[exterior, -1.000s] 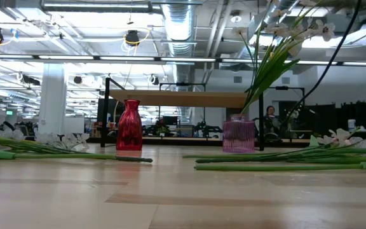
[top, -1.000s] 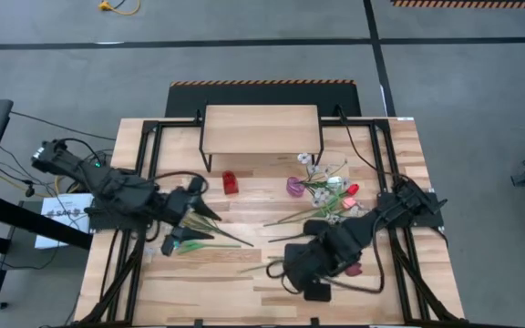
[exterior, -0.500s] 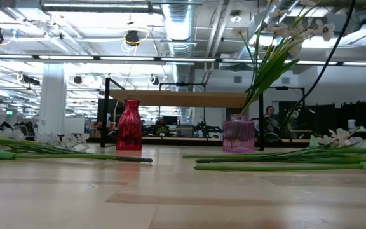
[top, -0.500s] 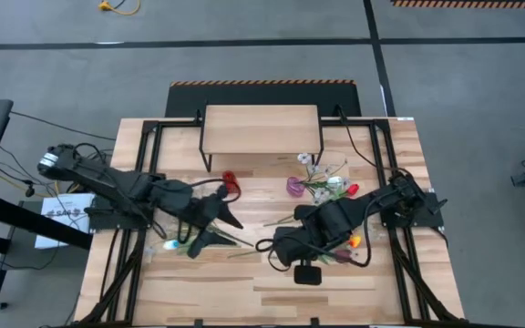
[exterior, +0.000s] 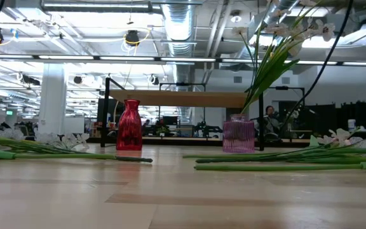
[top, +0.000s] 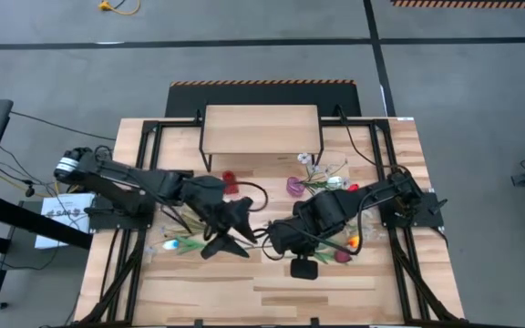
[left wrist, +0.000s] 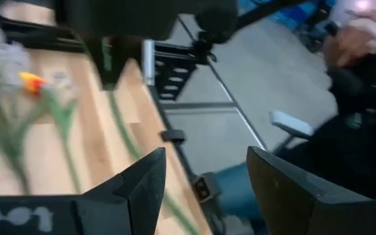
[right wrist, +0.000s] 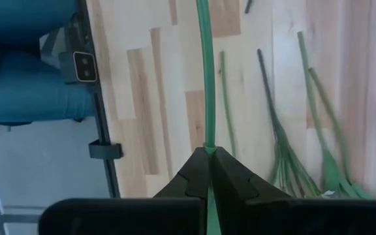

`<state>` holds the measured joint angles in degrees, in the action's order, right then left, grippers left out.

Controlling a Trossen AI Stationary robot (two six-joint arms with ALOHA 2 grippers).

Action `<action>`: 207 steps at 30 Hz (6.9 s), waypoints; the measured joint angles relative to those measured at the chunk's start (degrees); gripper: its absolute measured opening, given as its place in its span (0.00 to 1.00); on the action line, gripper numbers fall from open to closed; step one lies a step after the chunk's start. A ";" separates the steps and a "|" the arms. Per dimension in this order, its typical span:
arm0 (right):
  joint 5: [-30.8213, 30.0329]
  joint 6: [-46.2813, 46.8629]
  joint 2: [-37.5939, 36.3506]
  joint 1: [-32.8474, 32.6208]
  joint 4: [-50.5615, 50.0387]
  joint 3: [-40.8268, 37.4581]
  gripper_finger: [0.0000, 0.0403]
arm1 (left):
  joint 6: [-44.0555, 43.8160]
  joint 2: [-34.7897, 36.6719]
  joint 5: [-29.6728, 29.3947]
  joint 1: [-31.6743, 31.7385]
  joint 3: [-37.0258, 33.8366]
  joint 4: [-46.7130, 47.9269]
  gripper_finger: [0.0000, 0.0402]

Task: Pick and place flowers into a vace then onto a shelf
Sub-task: Put the dark red tulip into the red vase

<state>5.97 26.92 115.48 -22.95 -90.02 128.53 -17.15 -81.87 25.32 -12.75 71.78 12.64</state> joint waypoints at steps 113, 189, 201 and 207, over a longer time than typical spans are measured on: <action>1.99 6.47 -9.09 -1.08 1.25 -0.07 0.50 | 12.37 -13.63 -8.44 5.13 16.62 24.64 0.00; -62.91 33.05 -20.65 -22.43 0.02 -12.20 0.27 | 9.34 5.44 -9.12 32.59 -55.14 -101.35 0.00; -62.86 32.63 -20.57 -21.89 0.02 -12.17 0.27 | 12.09 4.83 -9.53 34.93 -55.11 -97.15 0.00; -62.83 31.66 -20.57 -18.86 3.61 -12.17 0.27 | 11.40 4.83 -9.10 34.91 -55.14 -99.95 0.00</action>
<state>-56.86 58.57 94.91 -41.80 -86.41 116.36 -5.74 -77.03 16.22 22.15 16.64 -87.30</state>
